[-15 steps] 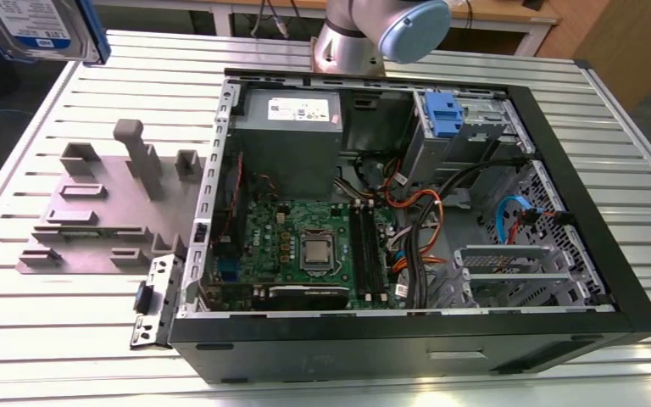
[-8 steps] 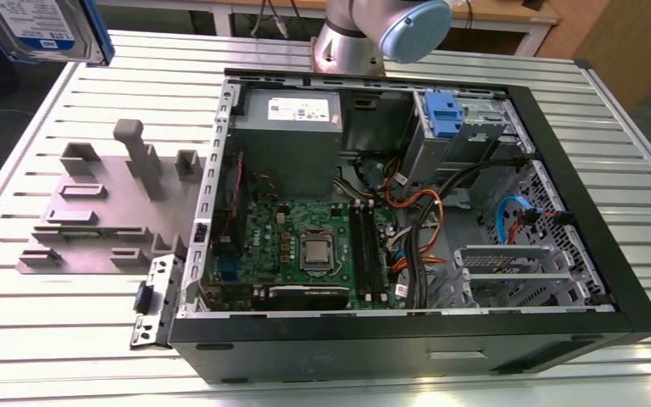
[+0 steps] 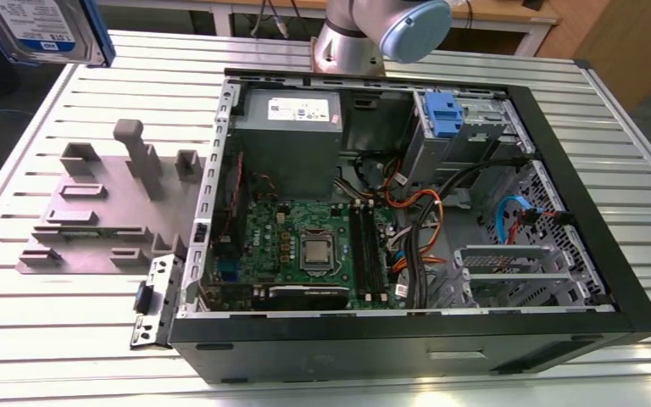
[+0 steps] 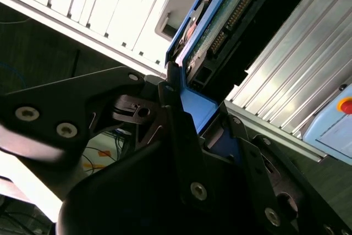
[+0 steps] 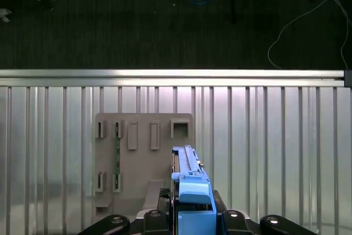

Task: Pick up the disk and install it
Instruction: 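Pick up the disk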

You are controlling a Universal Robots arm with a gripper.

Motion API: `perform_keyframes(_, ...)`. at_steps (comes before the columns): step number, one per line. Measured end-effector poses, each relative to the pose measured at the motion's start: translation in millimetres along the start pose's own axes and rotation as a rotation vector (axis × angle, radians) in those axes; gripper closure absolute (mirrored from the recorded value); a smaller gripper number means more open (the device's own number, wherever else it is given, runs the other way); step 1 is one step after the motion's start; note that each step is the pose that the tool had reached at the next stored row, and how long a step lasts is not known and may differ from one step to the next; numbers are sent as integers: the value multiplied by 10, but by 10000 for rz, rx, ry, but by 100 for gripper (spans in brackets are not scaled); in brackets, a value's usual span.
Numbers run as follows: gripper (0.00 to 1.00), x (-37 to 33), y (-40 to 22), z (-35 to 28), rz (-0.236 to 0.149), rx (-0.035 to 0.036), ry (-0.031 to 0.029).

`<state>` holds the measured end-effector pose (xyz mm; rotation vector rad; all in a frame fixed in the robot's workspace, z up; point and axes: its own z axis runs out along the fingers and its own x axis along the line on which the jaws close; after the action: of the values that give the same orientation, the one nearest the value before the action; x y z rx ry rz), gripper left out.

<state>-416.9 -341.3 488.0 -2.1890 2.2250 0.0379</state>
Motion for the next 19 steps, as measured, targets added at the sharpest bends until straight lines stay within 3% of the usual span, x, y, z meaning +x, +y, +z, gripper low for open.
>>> perform_keyframes(12, 63, -2, -108, 0, 1, 0, 0)
perform_keyframes(19, 63, 22, -122, -1, 0, -1, 1)
